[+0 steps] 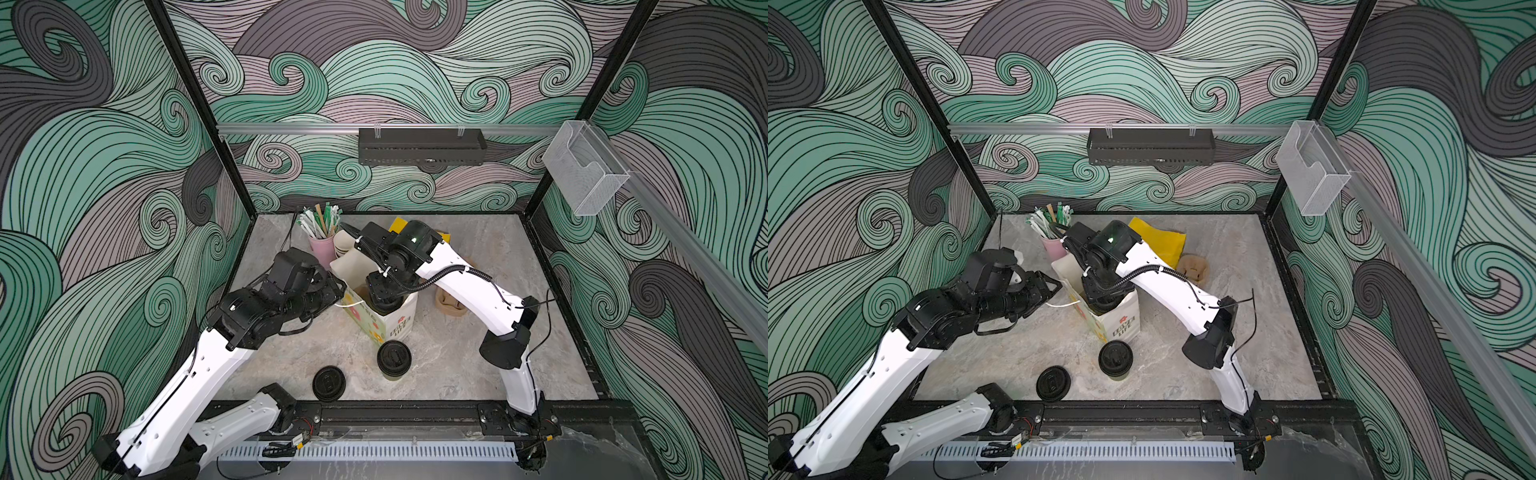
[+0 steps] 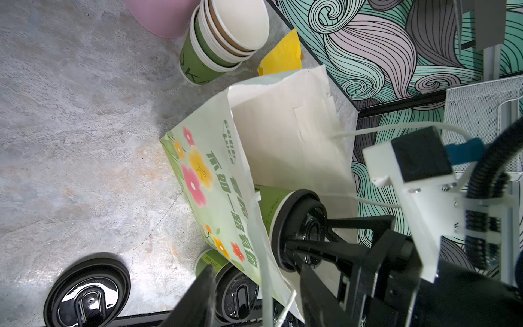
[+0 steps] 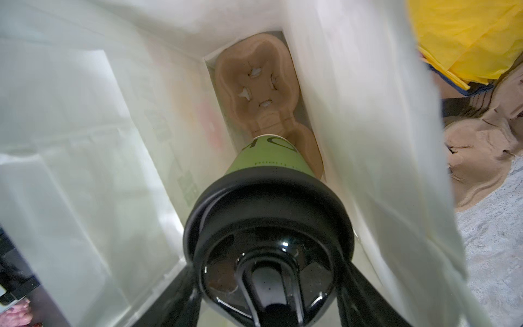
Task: Pack a coffee takeout order
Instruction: Place the coffee cup in the cup tray, then move the takeout bag to the center of the table.
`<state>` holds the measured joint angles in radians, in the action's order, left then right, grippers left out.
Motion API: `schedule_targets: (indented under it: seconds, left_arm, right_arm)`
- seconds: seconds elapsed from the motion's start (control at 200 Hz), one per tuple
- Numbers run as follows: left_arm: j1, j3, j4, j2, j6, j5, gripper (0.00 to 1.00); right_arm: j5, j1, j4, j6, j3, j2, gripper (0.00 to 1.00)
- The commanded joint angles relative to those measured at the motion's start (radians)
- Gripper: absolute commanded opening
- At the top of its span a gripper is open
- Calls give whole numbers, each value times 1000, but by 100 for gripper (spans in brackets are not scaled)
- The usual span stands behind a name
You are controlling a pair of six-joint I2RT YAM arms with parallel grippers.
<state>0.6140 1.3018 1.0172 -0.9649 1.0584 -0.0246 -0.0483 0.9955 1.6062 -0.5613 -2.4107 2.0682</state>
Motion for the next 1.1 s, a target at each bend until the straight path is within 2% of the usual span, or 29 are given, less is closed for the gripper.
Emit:
schedule_targets:
  seconds: [0.0,0.19,0.26,0.355,0.455,0.625,0.69,0.79,0.931,1.096]
  left_arm:
    - [3,65,69,-9,-55,-31,55]
    - [-13,184,179,-33,-132,-104,62]
    - [-30,236,227,-45,-172,-132,69]
    - [-66,288,278,-76,-257,-135,73]
    - [-114,306,291,-121,-352,-76,79]
    - [-208,297,186,-191,-481,93,86]
    - [-221,331,203,-242,-543,108,88]
    - [-226,378,240,-322,-621,97,89]
    - [-256,372,250,-386,-688,72,88]
    - [-283,355,227,-436,-745,83,75]
  right_arm:
    - [-22,6,195,-20,-6,-42,64]
    - [-23,8,195,-19,10,-49,64]
    - [-25,10,195,-21,23,-59,64]
    - [-25,11,194,-22,42,-72,64]
    - [-30,10,194,-20,55,-79,65]
    - [-35,9,195,-13,50,-79,65]
    - [-35,10,195,-10,48,-77,65]
    - [-34,11,194,-9,43,-72,65]
    - [-33,10,194,-8,32,-68,65]
    - [-37,8,195,-5,23,-62,65]
